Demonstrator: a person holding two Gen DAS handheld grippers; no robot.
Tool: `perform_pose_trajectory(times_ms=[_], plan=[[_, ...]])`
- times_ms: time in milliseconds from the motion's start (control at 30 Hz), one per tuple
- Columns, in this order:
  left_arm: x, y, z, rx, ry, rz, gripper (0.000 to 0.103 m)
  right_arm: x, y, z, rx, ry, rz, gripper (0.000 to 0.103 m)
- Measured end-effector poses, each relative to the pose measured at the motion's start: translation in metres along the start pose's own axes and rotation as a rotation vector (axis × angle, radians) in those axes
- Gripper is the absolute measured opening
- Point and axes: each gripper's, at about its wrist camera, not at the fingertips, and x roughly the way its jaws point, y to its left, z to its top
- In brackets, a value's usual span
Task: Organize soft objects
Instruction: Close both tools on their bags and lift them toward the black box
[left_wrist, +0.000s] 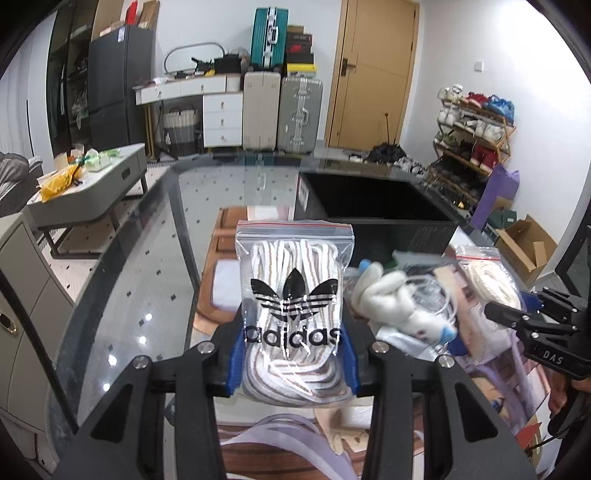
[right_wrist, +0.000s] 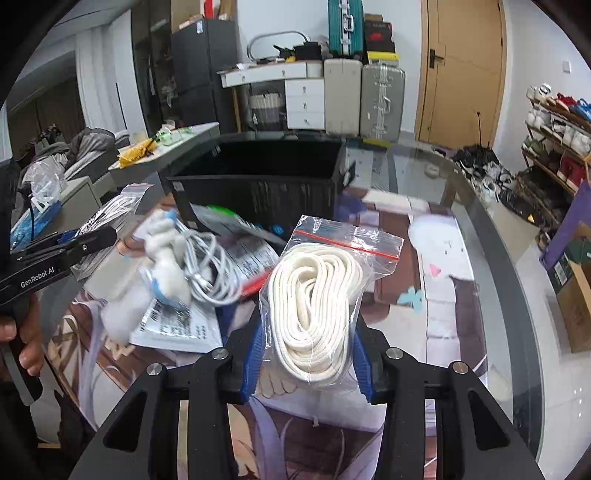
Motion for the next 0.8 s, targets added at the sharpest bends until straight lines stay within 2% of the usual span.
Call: perform_pose_trajectory(times_ms=[400,800], plan=[[-0.025,-0.024,0.031,0.058,-0.096,-0.029,0.041,-0.030,0.012,0.028,-0.031,-0.104,0.033,0.042],[-0.005,-0.032,0.067,0.054,-0.112,-0.058,0.041,-0.025,0.020,0.068,-0.074,-0.142,0.071,0.042]])
